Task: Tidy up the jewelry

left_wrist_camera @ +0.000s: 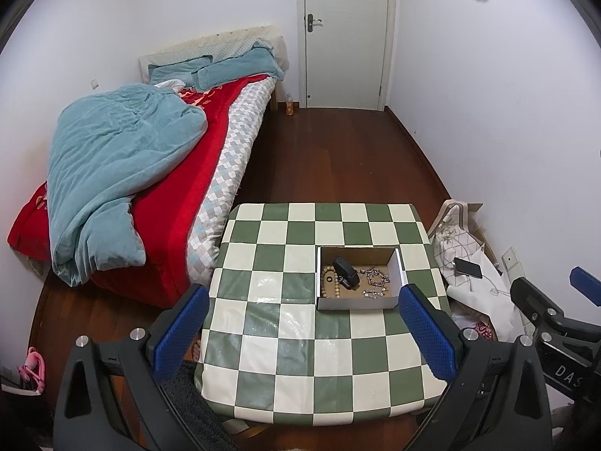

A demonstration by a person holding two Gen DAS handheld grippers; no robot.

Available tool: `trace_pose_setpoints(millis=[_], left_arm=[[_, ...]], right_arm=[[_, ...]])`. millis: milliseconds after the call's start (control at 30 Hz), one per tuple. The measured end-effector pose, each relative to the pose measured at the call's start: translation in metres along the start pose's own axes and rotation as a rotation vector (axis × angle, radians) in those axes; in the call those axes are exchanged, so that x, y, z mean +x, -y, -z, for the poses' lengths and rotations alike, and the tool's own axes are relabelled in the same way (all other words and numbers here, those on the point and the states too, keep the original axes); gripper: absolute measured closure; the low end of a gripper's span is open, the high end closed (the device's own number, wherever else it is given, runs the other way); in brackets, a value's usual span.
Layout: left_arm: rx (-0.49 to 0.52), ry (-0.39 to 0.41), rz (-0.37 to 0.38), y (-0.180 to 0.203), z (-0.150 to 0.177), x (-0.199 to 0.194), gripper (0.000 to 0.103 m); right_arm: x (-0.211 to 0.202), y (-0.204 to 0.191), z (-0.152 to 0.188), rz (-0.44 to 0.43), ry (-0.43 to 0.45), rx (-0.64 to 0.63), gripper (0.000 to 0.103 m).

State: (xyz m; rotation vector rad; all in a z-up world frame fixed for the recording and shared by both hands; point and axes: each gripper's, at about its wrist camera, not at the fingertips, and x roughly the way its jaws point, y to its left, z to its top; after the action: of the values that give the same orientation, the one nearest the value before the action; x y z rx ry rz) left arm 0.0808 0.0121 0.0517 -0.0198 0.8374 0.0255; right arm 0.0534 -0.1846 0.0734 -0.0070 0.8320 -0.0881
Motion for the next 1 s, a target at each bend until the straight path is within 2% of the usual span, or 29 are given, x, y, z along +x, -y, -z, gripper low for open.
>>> trace_pose_setpoints(millis=[1000], left_arm=[[0.007, 0.028, -0.003, 0.004, -0.005, -0.012, 0.000]], right_arm=[[-0.017, 0.000, 0.003, 0.011, 0.036, 0.021, 0.000]])
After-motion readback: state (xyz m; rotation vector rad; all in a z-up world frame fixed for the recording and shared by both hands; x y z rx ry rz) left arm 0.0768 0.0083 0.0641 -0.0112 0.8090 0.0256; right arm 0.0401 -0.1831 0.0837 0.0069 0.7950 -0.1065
